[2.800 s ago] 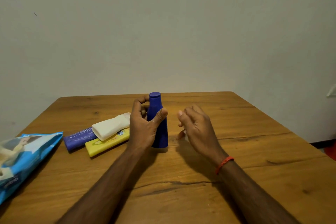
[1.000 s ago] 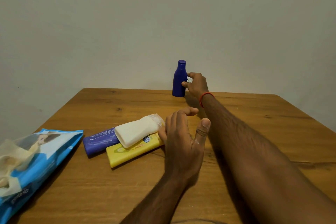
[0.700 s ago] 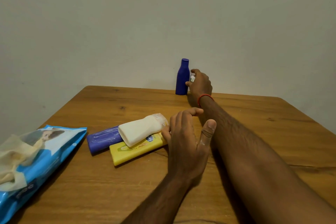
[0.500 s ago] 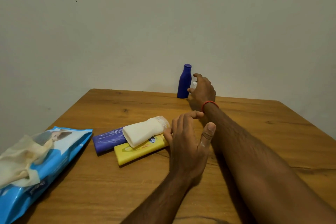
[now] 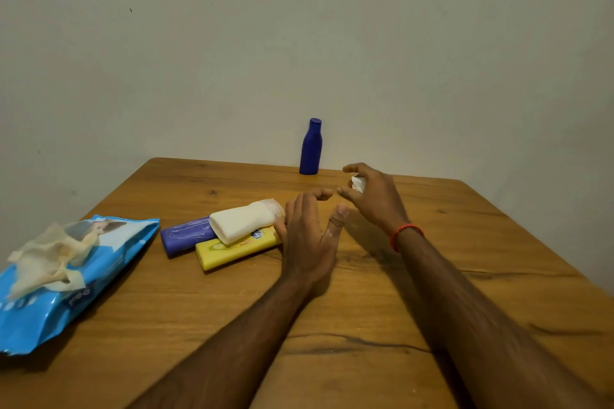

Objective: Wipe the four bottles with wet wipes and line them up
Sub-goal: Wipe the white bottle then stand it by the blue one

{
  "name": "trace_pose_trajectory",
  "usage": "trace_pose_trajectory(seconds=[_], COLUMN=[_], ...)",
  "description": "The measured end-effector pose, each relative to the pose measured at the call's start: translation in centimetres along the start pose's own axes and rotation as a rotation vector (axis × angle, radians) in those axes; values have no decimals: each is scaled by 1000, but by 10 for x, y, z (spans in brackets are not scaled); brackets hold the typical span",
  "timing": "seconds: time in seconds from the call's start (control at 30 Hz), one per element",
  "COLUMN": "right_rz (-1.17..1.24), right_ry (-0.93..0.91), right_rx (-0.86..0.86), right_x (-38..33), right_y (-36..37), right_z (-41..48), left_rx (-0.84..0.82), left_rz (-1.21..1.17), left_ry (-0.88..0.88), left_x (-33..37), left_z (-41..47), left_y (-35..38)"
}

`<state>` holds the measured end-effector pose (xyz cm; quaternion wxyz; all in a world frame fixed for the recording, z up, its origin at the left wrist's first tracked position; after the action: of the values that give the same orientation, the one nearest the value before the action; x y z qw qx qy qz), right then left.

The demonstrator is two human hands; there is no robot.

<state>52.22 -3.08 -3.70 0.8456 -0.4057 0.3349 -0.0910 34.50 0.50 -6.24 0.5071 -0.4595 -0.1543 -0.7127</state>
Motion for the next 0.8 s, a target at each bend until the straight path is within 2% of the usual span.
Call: trace_pose_trajectory(seconds=[0.3,0.43,0.5,0.63,0.73,0.8], right_rz=[111,83,19,47,92,98], right_ry=[39,-14,-74,-114,-143,-153], right_rx=[-4,-10,-30,-60,-91,-94], right_x=[-27,-36,-41,-42,-43,-44], right_y=[-10,-4,-1,-1,3,3], right_z=[-62,-79,-82,-82,-81,-79], left_rx=[7,-23,-18,-54,-87,-89], left_rz=[15,92,152,288,504,664], left_ry=[3,26,93,259,386,409], left_x=[0,-4,0,17,29,34], left_z=[-5,1,6,12,16,24], left_y=[-4,-6,-8,-10,-16,-28])
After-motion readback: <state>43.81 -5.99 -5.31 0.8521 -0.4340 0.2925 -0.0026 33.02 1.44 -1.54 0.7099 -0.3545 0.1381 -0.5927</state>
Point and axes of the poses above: each hand's wrist, its own z-axis towards the middle knuckle, its own y-axis out of the palm, x = y × z, the point moved 10 cm from there along z, towards the middle knuckle, and after that the axes turned 5 degrees about -z, right-handed, at the moved point
